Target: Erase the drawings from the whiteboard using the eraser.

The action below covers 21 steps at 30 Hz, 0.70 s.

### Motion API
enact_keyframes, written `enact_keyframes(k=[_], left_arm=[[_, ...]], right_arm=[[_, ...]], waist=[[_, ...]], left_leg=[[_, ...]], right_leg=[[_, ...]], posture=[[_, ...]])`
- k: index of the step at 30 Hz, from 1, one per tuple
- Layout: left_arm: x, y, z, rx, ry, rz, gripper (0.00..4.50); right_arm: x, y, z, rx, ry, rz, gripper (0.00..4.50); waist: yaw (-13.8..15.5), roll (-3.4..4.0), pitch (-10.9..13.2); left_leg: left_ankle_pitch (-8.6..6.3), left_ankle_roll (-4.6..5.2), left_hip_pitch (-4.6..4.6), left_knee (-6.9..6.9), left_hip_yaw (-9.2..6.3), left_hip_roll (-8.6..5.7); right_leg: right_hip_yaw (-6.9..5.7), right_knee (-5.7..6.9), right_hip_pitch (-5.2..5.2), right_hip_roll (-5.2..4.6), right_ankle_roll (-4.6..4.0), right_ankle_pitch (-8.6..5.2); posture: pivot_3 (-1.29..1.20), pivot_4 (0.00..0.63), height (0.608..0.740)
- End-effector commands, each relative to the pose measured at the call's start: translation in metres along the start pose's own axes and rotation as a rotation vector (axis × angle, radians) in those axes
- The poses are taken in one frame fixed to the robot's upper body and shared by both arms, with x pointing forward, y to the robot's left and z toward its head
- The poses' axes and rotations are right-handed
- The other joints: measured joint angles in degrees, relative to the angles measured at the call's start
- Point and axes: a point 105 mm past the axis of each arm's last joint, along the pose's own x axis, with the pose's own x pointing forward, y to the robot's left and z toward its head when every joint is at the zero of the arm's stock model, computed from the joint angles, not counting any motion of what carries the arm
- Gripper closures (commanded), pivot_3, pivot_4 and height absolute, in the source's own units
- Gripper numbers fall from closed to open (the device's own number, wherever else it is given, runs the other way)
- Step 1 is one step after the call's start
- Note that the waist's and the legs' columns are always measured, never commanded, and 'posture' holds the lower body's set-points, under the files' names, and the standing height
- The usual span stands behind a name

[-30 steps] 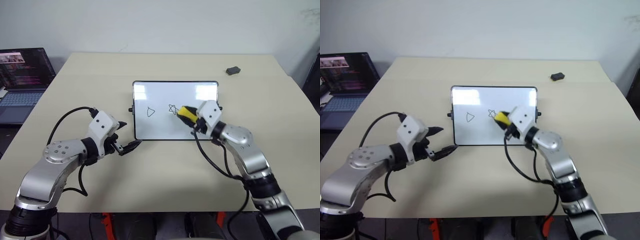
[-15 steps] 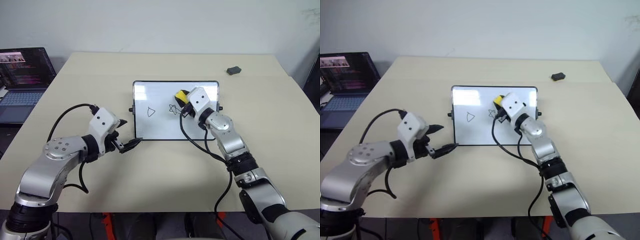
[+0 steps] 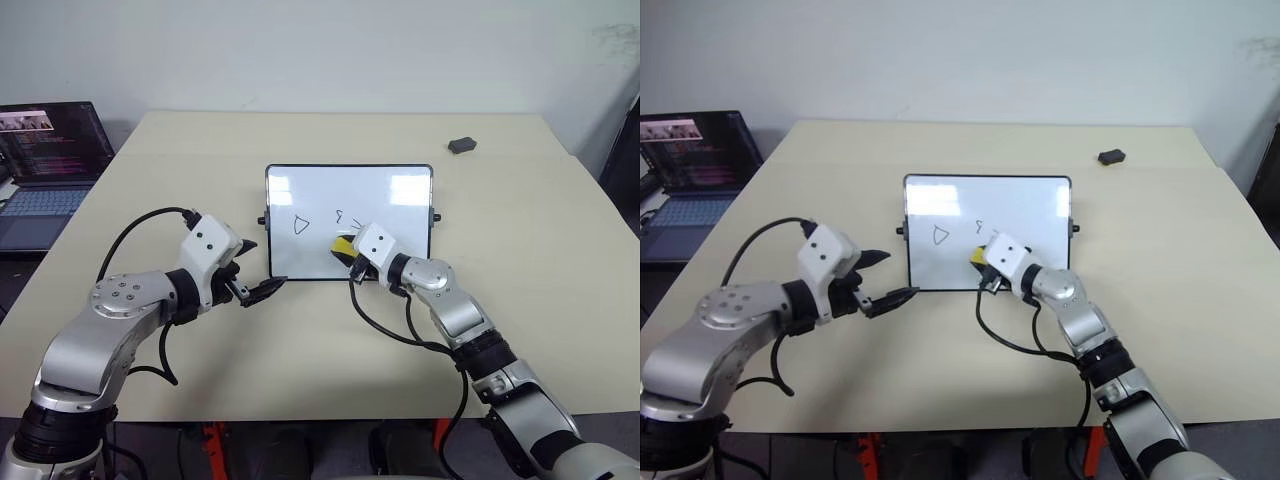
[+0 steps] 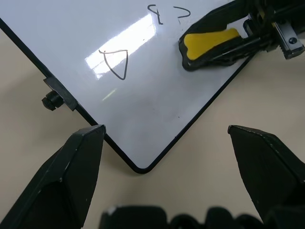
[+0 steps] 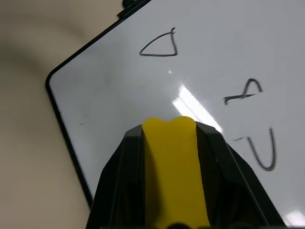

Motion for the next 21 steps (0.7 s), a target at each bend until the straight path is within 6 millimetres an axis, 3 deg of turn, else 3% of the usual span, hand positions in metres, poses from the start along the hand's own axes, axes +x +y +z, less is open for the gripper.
enact_keyframes(k=[1, 5, 9, 13, 16, 21], left_arm=[[-0.003, 0.000, 0.012, 0.048, -0.031, -0.002, 0.00], [-0.003, -0.001, 0.012, 0.047, -0.032, -0.003, 0.00], [-0.003, -0.003, 0.011, 0.046, -0.032, -0.008, 0.00], [-0.003, -0.002, 0.011, 0.047, -0.029, -0.008, 0.00], [-0.003, -0.002, 0.010, 0.048, -0.026, -0.011, 0.00], [-0.003, -0.004, 0.010, 0.047, -0.025, -0.014, 0.00]], right_arm=[[-0.008, -0.028, 0.020, -0.003, -0.057, -0.109, 3.39], [-0.012, -0.052, 0.045, -0.029, -0.136, -0.213, 3.39], [-0.017, -0.079, 0.044, -0.051, -0.135, -0.352, 3.39], [-0.011, -0.084, 0.049, -0.050, -0.155, -0.397, 3.39], [-0.002, -0.080, 0.050, -0.035, -0.155, -0.411, 3.39], [0.015, -0.042, 0.034, -0.020, -0.078, -0.241, 3.39]], waist=[[0.01, 0.02, 0.04], [0.09, 0.02, 0.05], [0.11, 0.02, 0.05], [0.10, 0.02, 0.05], [-0.03, 0.02, 0.05], [-0.19, 0.02, 0.05]], left_leg=[[0.00, 0.00, 0.00, 0.00, 0.00, 0.00], [0.00, -0.01, -0.39, 0.00, -0.03, 0.00], [0.00, -0.04, -0.75, -0.08, 0.02, 0.04], [-0.04, -0.07, -0.84, -0.11, 0.06, 0.04], [-0.05, -0.05, -0.81, -0.09, 0.08, 0.04], [-0.04, -0.04, -0.66, -0.08, 0.07, 0.05]], right_leg=[[0.00, 0.00, 0.00, 0.01, 0.00, 0.00], [-0.01, 0.00, -0.35, 0.01, 0.03, 0.03], [0.00, -0.14, -0.71, 0.01, 0.01, 0.01], [0.02, -0.22, -0.76, -0.01, 0.00, -0.03], [0.05, -0.16, -0.75, -0.01, 0.00, -0.03], [0.03, -0.04, -0.68, 0.00, 0.00, -0.03]], posture=[[0.00, 0.150, 0.740], [0.00, 0.150, 0.740], [0.00, 0.150, 0.740], [0.00, 0.150, 0.740], [0.00, 0.150, 0.740], [0.00, 0.150, 0.740]])
